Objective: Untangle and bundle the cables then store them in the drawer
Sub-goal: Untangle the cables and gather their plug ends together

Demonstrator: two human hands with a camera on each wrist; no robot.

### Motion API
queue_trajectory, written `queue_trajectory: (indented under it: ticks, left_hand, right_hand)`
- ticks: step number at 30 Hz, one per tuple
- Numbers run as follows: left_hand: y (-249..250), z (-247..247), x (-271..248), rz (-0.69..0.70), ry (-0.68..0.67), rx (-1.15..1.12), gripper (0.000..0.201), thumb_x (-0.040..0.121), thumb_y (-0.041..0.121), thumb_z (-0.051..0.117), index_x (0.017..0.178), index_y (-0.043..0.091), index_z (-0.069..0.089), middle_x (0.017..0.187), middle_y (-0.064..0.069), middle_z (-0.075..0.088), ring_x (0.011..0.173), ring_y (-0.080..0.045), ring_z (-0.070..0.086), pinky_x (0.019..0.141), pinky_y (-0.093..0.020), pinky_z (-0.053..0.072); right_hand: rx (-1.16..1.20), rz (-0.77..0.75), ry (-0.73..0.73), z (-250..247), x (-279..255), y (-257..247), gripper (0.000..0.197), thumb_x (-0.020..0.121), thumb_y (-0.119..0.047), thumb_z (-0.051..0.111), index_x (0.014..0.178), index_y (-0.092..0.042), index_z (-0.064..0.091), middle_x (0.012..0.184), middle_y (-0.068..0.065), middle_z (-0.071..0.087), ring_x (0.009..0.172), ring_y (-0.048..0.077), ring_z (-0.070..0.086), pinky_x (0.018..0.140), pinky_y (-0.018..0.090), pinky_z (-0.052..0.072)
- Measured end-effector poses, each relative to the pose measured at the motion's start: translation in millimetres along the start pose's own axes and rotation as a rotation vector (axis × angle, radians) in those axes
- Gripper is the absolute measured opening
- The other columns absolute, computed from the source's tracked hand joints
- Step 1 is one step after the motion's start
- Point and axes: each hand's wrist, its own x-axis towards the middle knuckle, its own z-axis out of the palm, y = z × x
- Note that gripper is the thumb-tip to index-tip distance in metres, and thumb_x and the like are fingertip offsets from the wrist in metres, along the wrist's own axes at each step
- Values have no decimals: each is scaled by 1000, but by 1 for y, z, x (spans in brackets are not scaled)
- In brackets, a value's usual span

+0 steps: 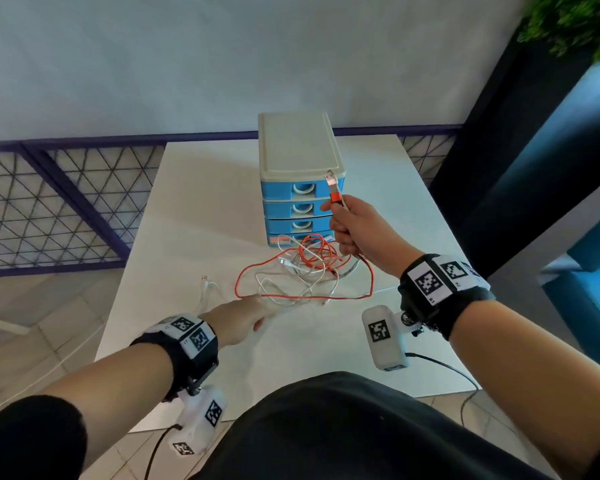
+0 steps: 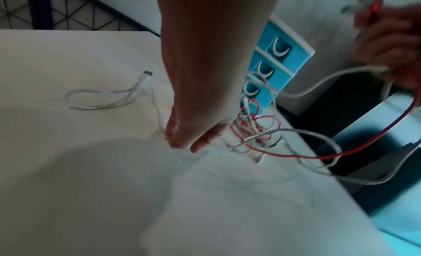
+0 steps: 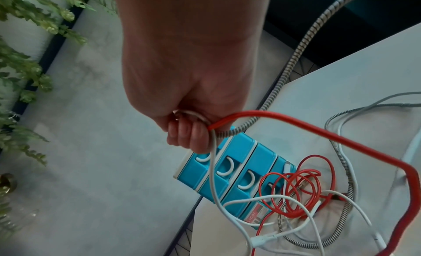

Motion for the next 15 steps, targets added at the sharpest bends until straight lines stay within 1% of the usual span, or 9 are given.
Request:
queue_trajectory:
  ticks: [2, 3, 5, 7, 9, 10, 11, 13, 15]
  left_hand:
    - [6, -19, 0, 26, 47, -28, 32, 66, -10, 39, 85, 8, 57, 87, 6, 43, 80, -20, 49, 65, -28, 36]
    - [13, -33, -1, 52, 60, -35, 31, 66, -10, 40, 84, 8, 58, 84, 7, 45, 78, -17, 47, 63, -26, 35]
    - [32, -66, -5, 110, 86, -69, 27, 69, -7, 47, 85, 9, 62, 82, 6, 54, 75, -13, 49, 64, -21, 39]
    - [54, -103, -11, 173, 150, -154, 23, 73, -4, 56, 86, 13, 65, 80, 10, 60, 71, -6, 54, 65, -14, 43]
    - [70, -135, -14, 224, 262, -301, 21, 78, 0, 63, 89, 18, 67, 82, 11, 65, 70, 2, 56, 66, -8, 43]
    - [76, -148, -14, 238, 331, -415, 21, 80, 1, 66, 89, 19, 66, 85, 9, 66, 70, 4, 58, 68, -9, 45]
    - [80, -159, -13, 250, 407, -542, 21, 80, 1, 67, 89, 19, 65, 88, 5, 67, 70, 6, 59, 70, -10, 47]
    - [83, -173, -9, 237, 585, -716, 23, 80, 0, 68, 88, 20, 61, 94, 0, 66, 71, 3, 62, 73, -15, 51]
    - [83, -178, -2, 174, 719, -766, 25, 78, 4, 72, 90, 22, 60, 93, 1, 64, 73, -5, 64, 74, -18, 53]
  right_hand:
    - [39, -17, 2, -4, 4, 3, 21, 104, -18, 35, 99, -14, 54, 63, -2, 36, 49, 9, 31, 49, 25, 28]
    - [31, -27, 13, -5, 5, 3, 22, 104, -17, 34, 97, -14, 55, 65, 0, 42, 50, 10, 37, 50, 25, 31]
    - [10, -52, 18, -5, 7, 2, 23, 104, -17, 35, 94, -13, 55, 73, 4, 58, 56, 13, 52, 53, 25, 43]
    - [43, -57, -17, -4, 8, -1, 23, 105, -19, 35, 95, -11, 54, 87, 9, 69, 68, 16, 66, 61, 26, 54]
    - [93, -63, -57, 0, 11, -2, 25, 105, -20, 35, 98, -7, 54, 93, 14, 72, 79, 21, 72, 74, 33, 59]
    - [100, -69, -68, 2, 11, -3, 25, 105, -21, 36, 100, -5, 54, 93, 15, 72, 81, 24, 72, 79, 36, 59]
    - [99, -74, -79, 5, 11, -5, 26, 104, -23, 37, 103, -4, 55, 91, 14, 72, 81, 24, 72, 80, 36, 58]
    - [114, -71, -115, 11, 11, -9, 27, 105, -25, 36, 105, -6, 55, 89, 12, 73, 79, 24, 73, 77, 35, 59]
    - [154, -59, -135, 16, 11, -12, 27, 105, -27, 35, 106, -10, 56, 85, 12, 73, 74, 24, 73, 70, 33, 60]
